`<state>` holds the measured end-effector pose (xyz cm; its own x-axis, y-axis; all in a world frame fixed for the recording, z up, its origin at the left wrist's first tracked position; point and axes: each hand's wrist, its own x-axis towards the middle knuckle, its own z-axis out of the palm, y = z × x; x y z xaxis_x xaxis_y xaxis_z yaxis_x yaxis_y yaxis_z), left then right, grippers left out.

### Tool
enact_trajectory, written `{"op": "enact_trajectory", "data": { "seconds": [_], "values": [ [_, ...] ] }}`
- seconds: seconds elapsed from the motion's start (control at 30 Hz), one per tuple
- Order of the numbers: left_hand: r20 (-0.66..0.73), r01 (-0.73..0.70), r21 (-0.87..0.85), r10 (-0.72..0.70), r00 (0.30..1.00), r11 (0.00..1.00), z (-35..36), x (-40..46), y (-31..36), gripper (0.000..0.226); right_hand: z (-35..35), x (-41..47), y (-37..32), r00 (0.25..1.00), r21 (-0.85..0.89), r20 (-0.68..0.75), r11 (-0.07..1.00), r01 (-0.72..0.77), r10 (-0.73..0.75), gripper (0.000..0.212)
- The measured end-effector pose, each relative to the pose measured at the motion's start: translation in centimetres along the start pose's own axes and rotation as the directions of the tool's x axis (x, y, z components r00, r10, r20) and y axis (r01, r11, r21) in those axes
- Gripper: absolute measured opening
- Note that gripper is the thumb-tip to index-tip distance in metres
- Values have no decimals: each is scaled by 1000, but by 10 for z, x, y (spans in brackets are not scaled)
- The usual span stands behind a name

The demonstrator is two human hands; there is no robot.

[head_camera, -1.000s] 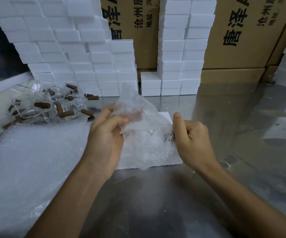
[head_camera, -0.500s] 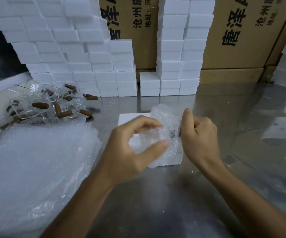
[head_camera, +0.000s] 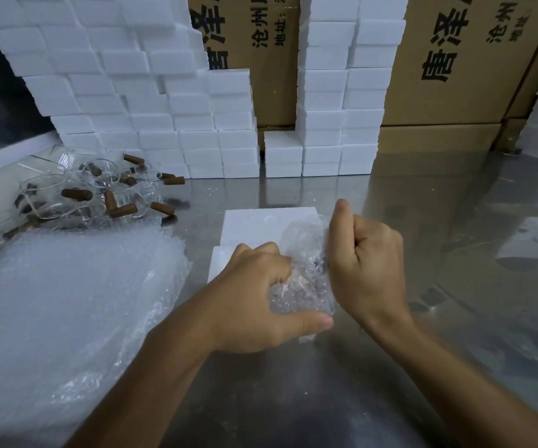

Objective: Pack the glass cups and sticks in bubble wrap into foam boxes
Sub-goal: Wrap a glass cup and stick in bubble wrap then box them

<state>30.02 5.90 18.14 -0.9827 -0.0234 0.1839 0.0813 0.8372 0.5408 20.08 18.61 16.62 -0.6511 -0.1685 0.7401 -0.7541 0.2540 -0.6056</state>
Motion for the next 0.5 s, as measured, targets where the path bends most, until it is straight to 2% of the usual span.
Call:
{"op": "enact_trajectory", "data": {
  "seconds": [0.1, 0.17, 0.2, 0.27, 0.3, 0.37, 0.43, 0.5],
  "values": [
    [33, 39, 35, -41, 999, 999, 2, 1, 1, 45, 2, 1, 2, 997, 17, -4, 997, -73, 73, 58],
    [-32, -3, 13, 4, 999, 1000, 5, 0, 1, 40, 3, 3, 2, 994, 22, -12, 994, -110, 110, 57],
    [-132, -75, 1, 75, 988, 997, 7, 1, 2, 35, 2, 4, 3, 990, 47, -19, 989, -140, 141, 57],
    [-381, -197, 15, 188, 905, 980, 12, 3, 1, 32, 0, 9, 5, 969, 150, -35, 959, -239, 246, 57],
    [-473, -213, -17, 179, 863, 977, 15, 4, 2, 39, -1, 11, 6, 951, 212, -37, 932, -293, 307, 57],
    [-551, -240, -156, 117, 826, 958, 20, 6, 6, 48, -4, 12, 7, 918, 331, -14, 868, -369, 396, 58],
    [-584, -304, -247, 109, 804, 920, 26, 9, 12, 47, -5, 10, 1, 897, 445, 115, 785, -430, 426, 60],
    [-663, -334, -299, 57, 747, 894, 27, 11, 14, 37, -5, 8, -6, 848, 543, 346, 651, -530, 402, 60]
  ]
}}
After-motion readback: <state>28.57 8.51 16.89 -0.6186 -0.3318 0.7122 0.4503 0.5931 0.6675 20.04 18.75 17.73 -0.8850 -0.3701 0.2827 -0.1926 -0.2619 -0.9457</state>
